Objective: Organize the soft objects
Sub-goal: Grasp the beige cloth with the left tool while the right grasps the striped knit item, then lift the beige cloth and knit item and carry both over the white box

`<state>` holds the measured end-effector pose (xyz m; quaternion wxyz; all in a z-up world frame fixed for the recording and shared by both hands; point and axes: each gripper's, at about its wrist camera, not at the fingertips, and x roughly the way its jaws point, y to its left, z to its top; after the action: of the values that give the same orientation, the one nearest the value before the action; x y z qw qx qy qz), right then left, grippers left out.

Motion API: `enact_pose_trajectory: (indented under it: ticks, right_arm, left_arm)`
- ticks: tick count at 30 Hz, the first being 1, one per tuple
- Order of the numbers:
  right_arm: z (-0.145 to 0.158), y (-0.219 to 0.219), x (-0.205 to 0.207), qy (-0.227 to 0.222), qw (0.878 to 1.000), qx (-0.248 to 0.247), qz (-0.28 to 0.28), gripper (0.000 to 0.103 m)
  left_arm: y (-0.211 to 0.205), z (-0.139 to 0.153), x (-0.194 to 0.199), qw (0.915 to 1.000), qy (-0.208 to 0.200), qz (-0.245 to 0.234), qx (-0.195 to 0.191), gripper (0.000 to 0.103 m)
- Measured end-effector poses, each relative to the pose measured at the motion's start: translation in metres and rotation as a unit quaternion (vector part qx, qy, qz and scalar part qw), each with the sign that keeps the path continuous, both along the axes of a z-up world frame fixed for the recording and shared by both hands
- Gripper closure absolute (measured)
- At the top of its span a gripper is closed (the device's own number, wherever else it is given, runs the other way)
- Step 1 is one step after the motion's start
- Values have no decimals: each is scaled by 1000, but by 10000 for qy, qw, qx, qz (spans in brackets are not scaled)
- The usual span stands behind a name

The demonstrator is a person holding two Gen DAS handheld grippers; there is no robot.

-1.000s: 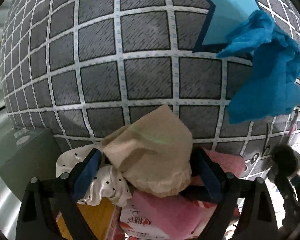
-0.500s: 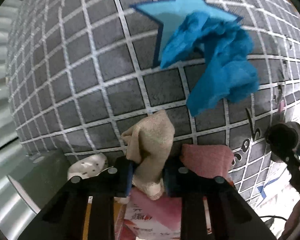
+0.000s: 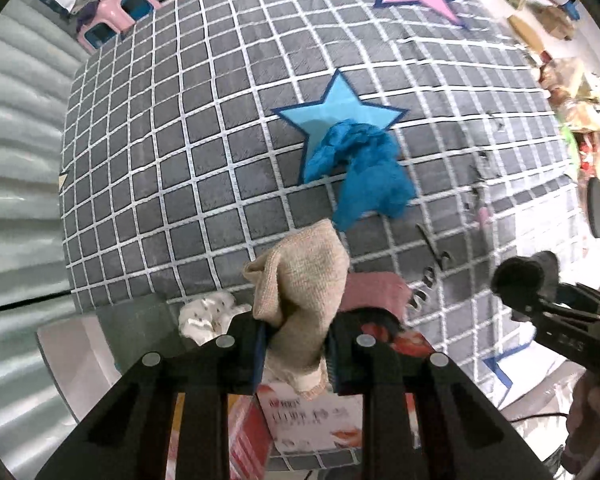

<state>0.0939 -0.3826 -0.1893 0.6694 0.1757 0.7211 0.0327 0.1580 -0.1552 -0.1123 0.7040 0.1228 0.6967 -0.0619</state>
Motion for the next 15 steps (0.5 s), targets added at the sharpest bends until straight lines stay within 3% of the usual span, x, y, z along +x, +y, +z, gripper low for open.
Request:
enact_pose_trajectory:
  ticks: [7,15]
  right_arm:
    - [8,19,-26,-11,10000,-84,48,46]
    - [26,43,-68,-57,9998,-163,98,46]
  left_arm:
    - [9,14,-65,9980,-59,-488,-386,77]
    - [3,25,-131,9921,-85,-1126,-548,77]
